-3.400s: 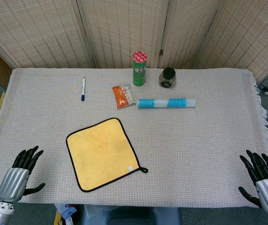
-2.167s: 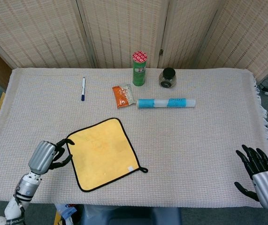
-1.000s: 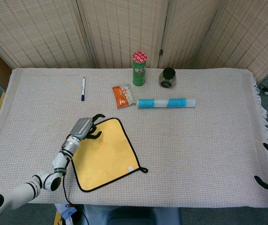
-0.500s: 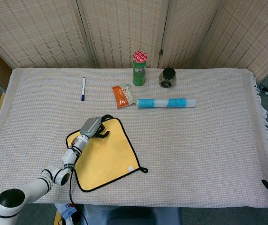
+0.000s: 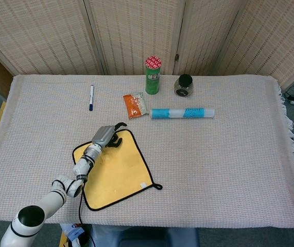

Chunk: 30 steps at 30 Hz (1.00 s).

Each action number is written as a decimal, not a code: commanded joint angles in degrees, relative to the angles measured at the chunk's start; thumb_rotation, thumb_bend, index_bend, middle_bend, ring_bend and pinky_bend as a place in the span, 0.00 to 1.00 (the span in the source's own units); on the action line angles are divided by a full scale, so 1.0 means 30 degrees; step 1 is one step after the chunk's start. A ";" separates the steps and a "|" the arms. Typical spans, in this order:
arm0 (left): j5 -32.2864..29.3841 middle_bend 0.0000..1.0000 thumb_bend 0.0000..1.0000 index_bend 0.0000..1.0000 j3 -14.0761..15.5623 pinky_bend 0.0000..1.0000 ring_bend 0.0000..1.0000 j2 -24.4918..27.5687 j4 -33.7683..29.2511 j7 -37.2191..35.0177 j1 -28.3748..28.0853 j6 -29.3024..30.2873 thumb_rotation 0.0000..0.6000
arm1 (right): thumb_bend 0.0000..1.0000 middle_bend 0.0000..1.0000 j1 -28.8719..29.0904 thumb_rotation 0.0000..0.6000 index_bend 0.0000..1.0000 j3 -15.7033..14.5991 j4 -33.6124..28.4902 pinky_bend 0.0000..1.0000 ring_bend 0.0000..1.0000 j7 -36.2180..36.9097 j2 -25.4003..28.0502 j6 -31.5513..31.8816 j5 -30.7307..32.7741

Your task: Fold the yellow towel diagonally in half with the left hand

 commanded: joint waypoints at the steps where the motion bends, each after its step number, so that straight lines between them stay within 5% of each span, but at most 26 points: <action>1: 0.0152 1.00 0.57 0.25 0.0164 1.00 1.00 -0.0303 0.0535 -0.0288 -0.0250 -0.0130 1.00 | 0.24 0.00 -0.0006 1.00 0.00 0.0019 0.0020 0.00 0.00 0.0056 0.0026 -0.0043 -0.0001; 30: 0.0655 1.00 0.57 0.34 0.1048 1.00 1.00 -0.1512 0.2509 -0.0613 -0.0674 0.0238 1.00 | 0.24 0.00 -0.0054 1.00 0.00 0.0149 -0.0070 0.00 0.00 0.0127 0.0107 -0.0306 -0.0055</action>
